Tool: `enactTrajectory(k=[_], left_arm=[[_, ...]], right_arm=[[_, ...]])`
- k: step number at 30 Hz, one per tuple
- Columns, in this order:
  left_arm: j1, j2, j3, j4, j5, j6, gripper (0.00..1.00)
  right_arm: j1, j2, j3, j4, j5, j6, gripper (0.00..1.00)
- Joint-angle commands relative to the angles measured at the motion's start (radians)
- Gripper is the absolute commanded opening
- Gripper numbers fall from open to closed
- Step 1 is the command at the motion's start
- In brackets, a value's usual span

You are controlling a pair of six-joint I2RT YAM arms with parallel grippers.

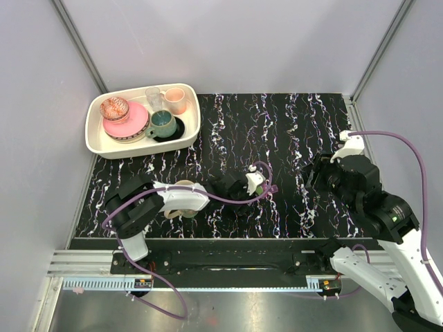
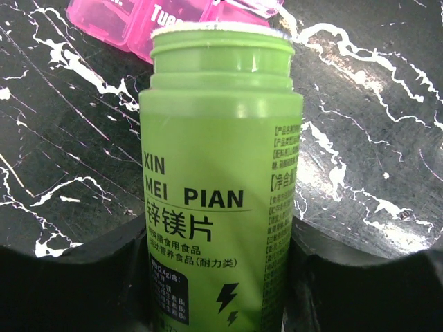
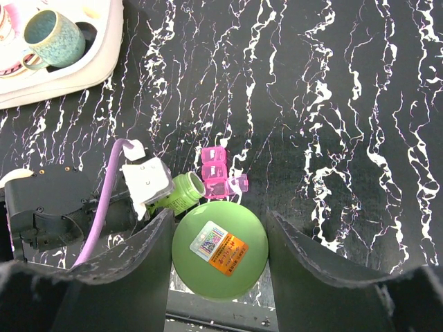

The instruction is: Sort the pills into containers

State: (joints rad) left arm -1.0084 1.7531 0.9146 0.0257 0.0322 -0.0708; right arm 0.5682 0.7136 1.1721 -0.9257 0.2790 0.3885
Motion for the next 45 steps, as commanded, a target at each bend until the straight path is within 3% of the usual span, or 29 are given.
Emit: enactTrajectory(k=[1,45], left_arm=[[0.002,0.000,0.055,-0.004,-0.009,0.019,0.00],[0.002,0.072,0.185,-0.254,0.000,0.065,0.00]], right_arm=[[-0.004,-0.006,0.014,0.016,0.019,-0.019,0.00],[-0.002,-0.016,-0.015,0.016,0.011,-0.034,0.00]])
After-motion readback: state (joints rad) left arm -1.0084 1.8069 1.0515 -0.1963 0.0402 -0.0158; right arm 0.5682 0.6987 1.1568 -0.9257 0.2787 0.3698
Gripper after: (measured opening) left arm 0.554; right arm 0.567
